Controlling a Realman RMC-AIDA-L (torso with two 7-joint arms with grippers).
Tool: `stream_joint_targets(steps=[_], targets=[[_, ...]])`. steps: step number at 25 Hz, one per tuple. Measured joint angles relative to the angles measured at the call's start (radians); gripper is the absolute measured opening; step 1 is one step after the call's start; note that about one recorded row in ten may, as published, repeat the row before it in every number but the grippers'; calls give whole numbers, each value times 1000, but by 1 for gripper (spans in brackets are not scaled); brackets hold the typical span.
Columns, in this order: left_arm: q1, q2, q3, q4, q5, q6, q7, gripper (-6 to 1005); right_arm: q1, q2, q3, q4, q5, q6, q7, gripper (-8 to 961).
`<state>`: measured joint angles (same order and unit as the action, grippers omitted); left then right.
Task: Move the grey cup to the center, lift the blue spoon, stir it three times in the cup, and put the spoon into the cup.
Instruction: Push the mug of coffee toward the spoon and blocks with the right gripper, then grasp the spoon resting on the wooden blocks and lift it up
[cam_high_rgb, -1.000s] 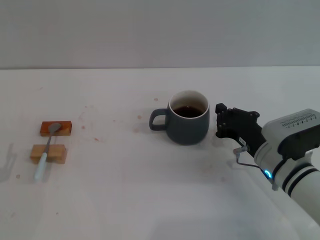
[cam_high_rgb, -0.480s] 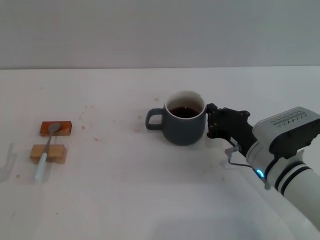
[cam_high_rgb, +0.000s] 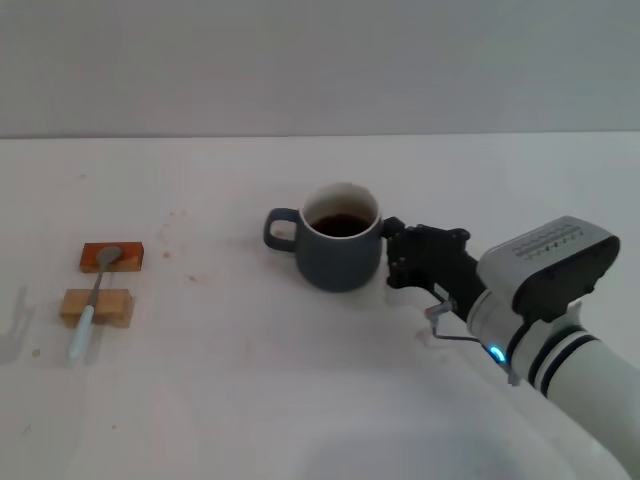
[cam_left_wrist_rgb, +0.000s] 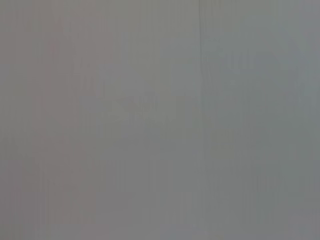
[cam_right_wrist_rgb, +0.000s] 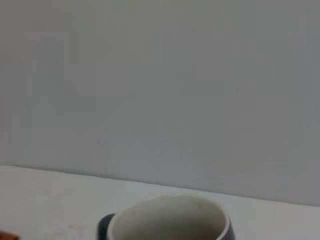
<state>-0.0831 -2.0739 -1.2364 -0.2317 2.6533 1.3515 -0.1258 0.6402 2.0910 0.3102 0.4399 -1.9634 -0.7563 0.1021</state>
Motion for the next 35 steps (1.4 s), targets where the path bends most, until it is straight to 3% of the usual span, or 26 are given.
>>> stream_joint_targets(steps=[14,21,30,35], targets=[[6,0,0,0,-1,0,0,816,-10,2,7,-4,-20,-22,0,-2],[10,0,20,0,0,16,-1,817,-91,-4,87,-87,-16,-147,0,-2],[52,0,135,-6,-2,109,-89,818,-237,-12,289,-227,-14,-358,-1,-2],[67,0,194,-25,-1,102,-95,822,-279,-14,331,-251,-14,-426,0,-2]])
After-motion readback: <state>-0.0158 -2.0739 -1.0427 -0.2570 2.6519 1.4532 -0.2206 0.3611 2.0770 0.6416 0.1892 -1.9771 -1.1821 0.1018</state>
